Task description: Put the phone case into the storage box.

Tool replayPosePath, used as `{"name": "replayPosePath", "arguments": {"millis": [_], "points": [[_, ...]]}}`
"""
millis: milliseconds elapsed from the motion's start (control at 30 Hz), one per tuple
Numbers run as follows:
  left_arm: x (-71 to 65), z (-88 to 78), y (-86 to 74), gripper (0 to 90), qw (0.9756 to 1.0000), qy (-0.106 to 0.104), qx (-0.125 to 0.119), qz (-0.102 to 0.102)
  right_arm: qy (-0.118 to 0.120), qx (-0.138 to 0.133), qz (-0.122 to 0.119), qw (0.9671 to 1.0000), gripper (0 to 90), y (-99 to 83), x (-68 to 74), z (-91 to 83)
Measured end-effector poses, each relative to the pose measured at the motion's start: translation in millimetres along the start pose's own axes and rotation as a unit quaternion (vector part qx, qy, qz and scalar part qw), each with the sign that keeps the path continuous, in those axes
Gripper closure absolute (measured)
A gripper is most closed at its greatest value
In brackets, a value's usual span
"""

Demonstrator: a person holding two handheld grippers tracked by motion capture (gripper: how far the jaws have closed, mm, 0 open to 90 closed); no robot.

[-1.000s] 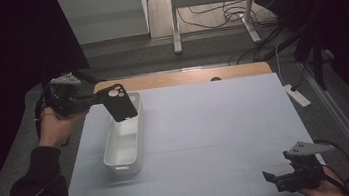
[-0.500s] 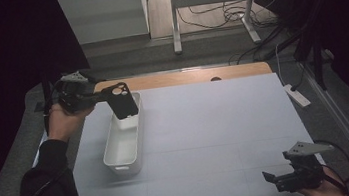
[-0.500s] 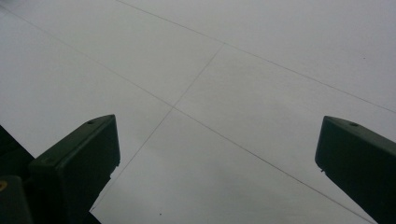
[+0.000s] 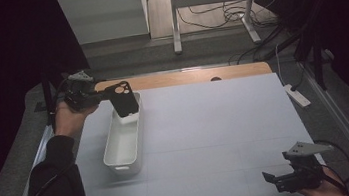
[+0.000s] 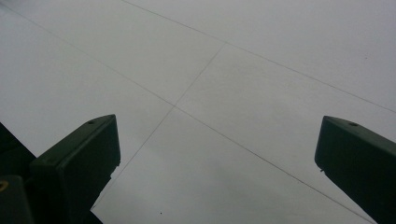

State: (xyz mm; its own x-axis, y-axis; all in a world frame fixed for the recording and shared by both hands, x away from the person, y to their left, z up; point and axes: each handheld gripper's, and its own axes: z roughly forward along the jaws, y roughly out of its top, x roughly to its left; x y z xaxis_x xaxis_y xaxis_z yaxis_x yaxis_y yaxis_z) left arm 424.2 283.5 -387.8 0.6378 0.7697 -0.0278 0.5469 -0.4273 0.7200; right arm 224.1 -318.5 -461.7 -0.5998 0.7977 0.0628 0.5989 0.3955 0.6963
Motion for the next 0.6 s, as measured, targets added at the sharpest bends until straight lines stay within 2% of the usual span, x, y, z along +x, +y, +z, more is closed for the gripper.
{"name": "replayPosePath", "arguments": {"millis": [600], "points": [[9.5, 26.7, 1.2, 82.9, 0.9997, 0.02, 0.003, 0.011, 0.003, 0.001, 0.001, 1.0, 0.8, -0.1, -0.3, 0.5]]}}
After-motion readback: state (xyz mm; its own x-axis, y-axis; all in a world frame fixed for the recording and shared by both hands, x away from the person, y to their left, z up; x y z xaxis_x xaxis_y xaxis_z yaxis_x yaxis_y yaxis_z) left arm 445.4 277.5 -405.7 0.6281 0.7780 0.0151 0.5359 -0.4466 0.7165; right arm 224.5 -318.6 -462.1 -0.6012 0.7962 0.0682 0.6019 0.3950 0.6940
